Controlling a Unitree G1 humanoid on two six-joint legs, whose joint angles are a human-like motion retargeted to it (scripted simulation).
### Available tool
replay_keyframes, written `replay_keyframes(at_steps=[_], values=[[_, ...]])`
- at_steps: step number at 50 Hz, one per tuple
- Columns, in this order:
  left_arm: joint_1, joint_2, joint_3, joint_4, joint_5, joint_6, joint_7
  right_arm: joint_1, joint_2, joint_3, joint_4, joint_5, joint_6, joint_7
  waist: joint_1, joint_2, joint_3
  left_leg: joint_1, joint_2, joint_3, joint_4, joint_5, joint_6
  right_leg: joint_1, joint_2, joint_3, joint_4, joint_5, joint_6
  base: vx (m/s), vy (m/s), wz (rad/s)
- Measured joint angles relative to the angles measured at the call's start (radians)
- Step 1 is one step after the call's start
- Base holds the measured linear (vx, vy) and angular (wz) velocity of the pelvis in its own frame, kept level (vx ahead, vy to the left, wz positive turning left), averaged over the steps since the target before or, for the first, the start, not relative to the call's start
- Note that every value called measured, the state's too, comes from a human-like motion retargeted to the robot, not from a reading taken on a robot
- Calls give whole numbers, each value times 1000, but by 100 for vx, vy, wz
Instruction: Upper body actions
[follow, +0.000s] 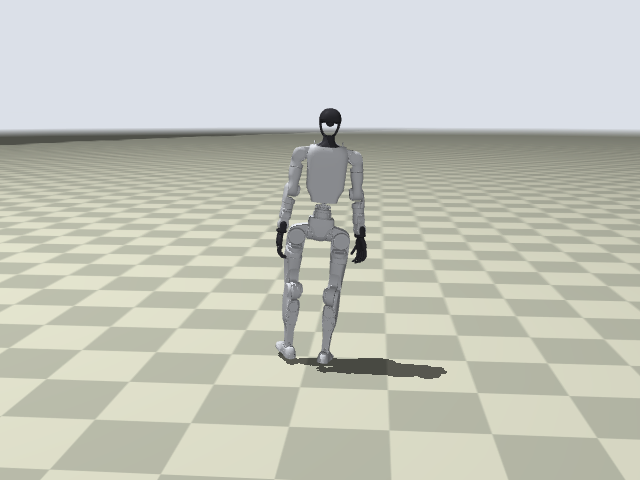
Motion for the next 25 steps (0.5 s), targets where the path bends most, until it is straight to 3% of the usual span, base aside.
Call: replay_keyframes(at_steps=[3,8,13,17,21,25], values=[[-1,-10,-14,-21,14,-12,18,-5,-11,-13,3,4,4,-2,-15,-25,-11,-87,-52,-103,138,-34,99,-11,-38,2,-4,-2,-2,-10,-6,28],[-6,-23,-34,-52,42,-26,17,-8,-35,-22,2,38,4,-14,31,-31,6,-284,-92,-155,242,-65,109,-27,-63,2,-7,9,-11,-13,-5,-5],[11,-20,-43,-88,31,-54,34,-34,-59,8,5,30,1,-24,108,-35,100,-448,-106,-147,82,-136,200,10,-68,-9,-10,21,-30,-11,-8,-38],[12,-21,-23,-45,13,-39,23,-72,-60,25,-2,-13,11,-28,147,-62,154,-651,-68,-141,49,-149,268,6,-90,-22,-14,37,-52,-12,-9,-18],[19,-20,14,32,-4,-29,-9,-96,-47,43,-29,2,0,-22,178,-88,173,-816,18,-109,122,-165,292,-17,-98,-13,-15,49,-66,-6,-8,-34],[53,-11,25,85,8,-17,-9,-96,-25,46,-69,6,-14,-1,193,-107,176,-860,67,-103,161,-169,288,-14,-108,4,-8,47,-69,6,-2,-37]])
